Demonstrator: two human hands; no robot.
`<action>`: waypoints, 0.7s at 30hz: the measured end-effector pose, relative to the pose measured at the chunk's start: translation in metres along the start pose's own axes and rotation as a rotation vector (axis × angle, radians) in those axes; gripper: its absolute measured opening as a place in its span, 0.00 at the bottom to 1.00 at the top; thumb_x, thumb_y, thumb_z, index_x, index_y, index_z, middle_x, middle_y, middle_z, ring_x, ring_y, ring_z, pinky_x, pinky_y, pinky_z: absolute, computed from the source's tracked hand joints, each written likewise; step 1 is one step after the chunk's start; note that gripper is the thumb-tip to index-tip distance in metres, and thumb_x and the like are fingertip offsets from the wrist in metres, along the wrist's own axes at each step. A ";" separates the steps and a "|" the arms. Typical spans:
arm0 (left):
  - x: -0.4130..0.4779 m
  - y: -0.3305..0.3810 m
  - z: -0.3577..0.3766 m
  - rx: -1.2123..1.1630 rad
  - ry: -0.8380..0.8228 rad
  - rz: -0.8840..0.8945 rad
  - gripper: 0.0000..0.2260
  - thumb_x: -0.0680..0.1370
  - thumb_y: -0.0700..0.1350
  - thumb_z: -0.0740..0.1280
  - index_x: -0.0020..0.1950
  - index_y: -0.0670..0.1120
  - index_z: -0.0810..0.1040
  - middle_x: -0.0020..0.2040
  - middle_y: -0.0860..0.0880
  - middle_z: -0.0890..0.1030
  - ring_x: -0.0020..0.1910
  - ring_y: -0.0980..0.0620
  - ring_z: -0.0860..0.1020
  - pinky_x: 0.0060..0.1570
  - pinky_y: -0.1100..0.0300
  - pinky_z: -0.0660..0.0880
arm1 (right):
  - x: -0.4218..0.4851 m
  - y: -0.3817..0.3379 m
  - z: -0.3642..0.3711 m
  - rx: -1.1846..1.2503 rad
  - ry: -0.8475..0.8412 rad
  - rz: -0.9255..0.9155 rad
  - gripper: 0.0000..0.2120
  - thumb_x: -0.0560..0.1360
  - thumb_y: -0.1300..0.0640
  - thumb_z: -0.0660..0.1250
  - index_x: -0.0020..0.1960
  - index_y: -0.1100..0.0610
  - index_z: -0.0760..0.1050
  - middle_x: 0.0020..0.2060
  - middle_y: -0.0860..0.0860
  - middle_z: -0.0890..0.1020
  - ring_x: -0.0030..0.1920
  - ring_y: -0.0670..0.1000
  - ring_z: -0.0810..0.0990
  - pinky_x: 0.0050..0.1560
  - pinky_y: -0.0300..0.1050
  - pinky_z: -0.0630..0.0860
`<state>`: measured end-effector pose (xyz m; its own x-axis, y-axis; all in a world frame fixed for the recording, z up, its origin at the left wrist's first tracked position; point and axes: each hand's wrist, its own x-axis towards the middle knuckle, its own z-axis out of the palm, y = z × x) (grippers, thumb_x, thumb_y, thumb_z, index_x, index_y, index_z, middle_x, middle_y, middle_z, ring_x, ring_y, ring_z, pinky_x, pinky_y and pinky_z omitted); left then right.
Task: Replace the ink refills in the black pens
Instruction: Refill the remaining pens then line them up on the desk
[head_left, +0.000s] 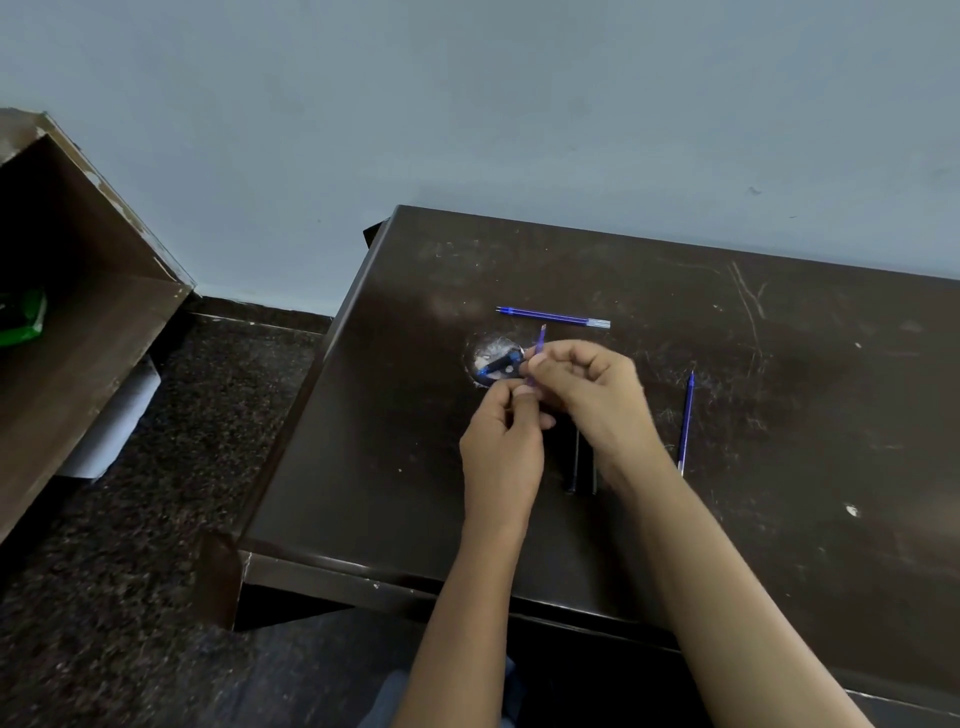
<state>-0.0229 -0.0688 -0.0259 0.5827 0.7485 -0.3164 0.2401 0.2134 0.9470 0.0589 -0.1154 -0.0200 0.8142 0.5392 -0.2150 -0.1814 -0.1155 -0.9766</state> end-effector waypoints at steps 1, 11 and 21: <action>0.000 0.001 0.000 0.000 -0.011 0.010 0.11 0.81 0.49 0.59 0.43 0.55 0.80 0.34 0.55 0.79 0.34 0.60 0.74 0.40 0.63 0.70 | 0.003 -0.005 -0.002 0.066 0.027 0.005 0.05 0.76 0.64 0.66 0.49 0.64 0.80 0.40 0.58 0.84 0.37 0.50 0.79 0.41 0.43 0.77; -0.003 0.005 -0.002 -0.001 0.042 -0.003 0.10 0.81 0.46 0.59 0.45 0.52 0.79 0.36 0.54 0.78 0.34 0.61 0.74 0.29 0.78 0.68 | 0.092 -0.063 -0.018 -0.194 0.180 -0.203 0.10 0.75 0.63 0.60 0.44 0.52 0.79 0.34 0.50 0.78 0.38 0.49 0.75 0.41 0.42 0.73; -0.001 0.004 -0.001 -0.006 0.051 -0.001 0.10 0.81 0.46 0.59 0.47 0.51 0.80 0.36 0.53 0.79 0.30 0.63 0.72 0.27 0.77 0.67 | 0.134 -0.017 -0.005 -0.986 -0.103 -0.218 0.11 0.75 0.65 0.63 0.51 0.57 0.83 0.49 0.57 0.84 0.53 0.55 0.81 0.58 0.46 0.75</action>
<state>-0.0236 -0.0682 -0.0212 0.5422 0.7792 -0.3145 0.2364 0.2177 0.9470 0.1736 -0.0455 -0.0319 0.7154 0.6946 -0.0759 0.5393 -0.6180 -0.5720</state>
